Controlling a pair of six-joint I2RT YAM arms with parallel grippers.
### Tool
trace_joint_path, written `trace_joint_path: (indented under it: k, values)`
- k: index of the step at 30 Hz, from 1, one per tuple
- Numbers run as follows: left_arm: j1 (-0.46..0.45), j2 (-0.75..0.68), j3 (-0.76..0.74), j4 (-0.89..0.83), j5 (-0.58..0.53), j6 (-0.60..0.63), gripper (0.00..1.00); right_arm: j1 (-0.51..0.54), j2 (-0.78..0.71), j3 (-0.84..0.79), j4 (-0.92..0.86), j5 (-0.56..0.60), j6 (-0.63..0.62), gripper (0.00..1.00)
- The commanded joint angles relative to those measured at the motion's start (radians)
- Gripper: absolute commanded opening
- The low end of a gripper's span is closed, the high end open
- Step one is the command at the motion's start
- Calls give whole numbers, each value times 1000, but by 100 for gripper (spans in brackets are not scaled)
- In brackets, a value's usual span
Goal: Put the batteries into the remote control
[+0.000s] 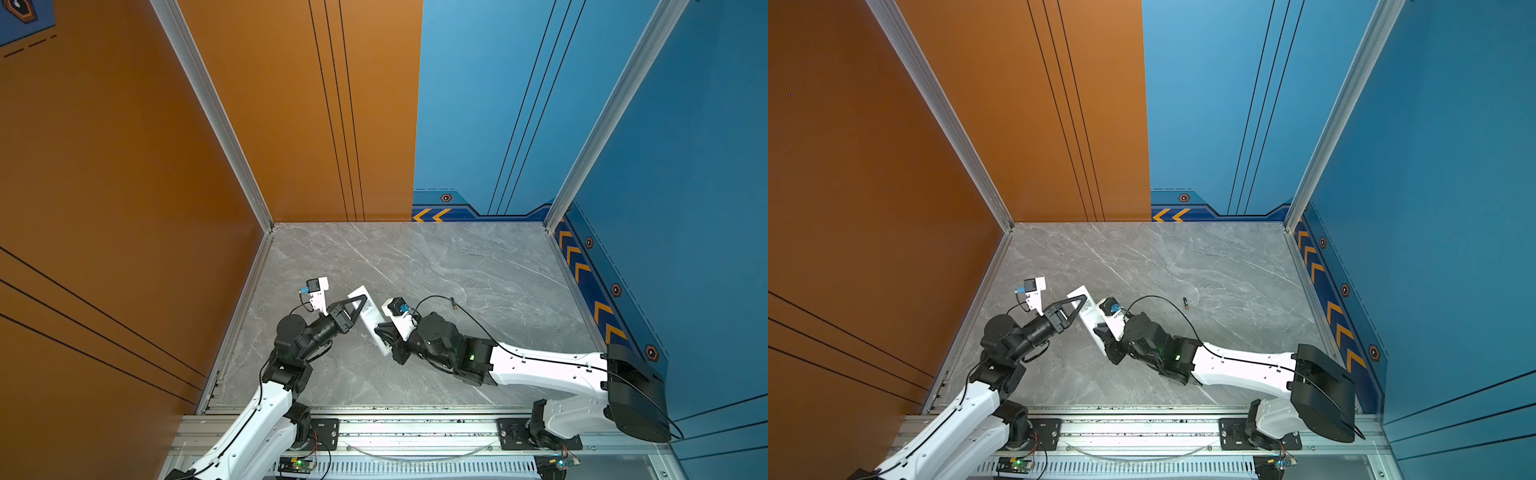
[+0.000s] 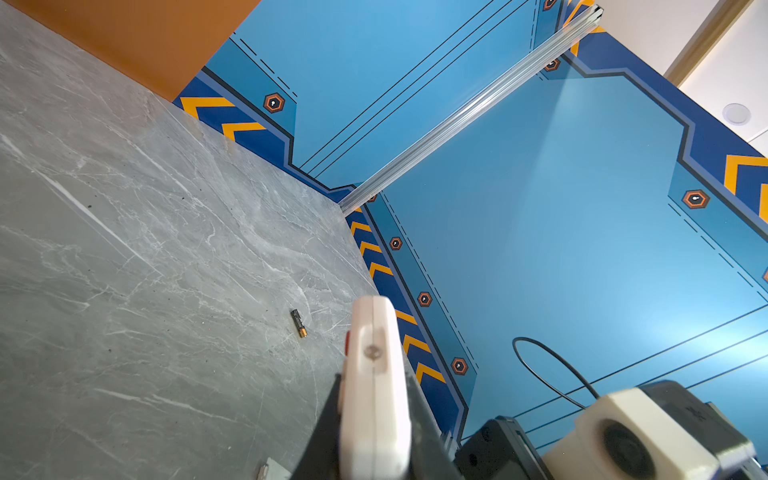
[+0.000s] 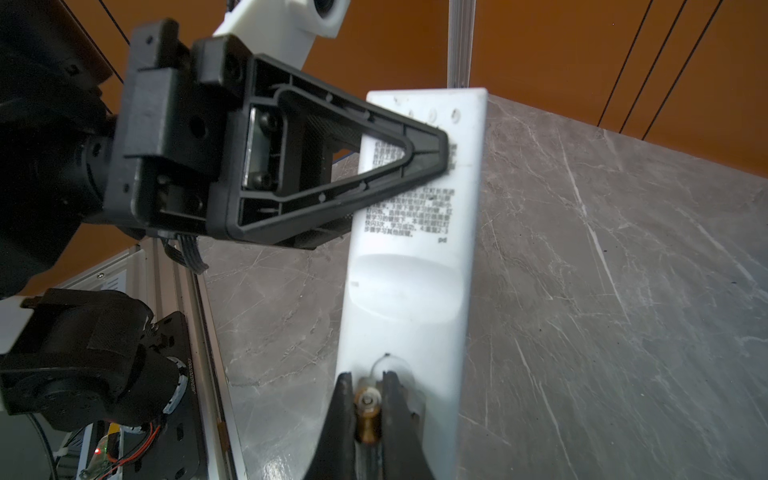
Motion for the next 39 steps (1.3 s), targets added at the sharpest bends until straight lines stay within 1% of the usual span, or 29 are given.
trace_joint_path:
  k: [1,12,23,31,39]
  values:
    - [-1,-22,-4,65,11,-25,0,0,15,-18,7,-18,15,9]
    - [6,-23,-2,73,8,-30,0,7,10,-26,0,-13,16,13]
    - [10,-28,-5,73,10,-31,0,15,4,-27,-3,-9,14,15]
    - [10,-15,-6,73,22,-29,0,17,-13,-20,-23,2,-3,25]
    - [11,-17,-8,73,32,-26,0,24,-39,-8,-48,18,-21,27]
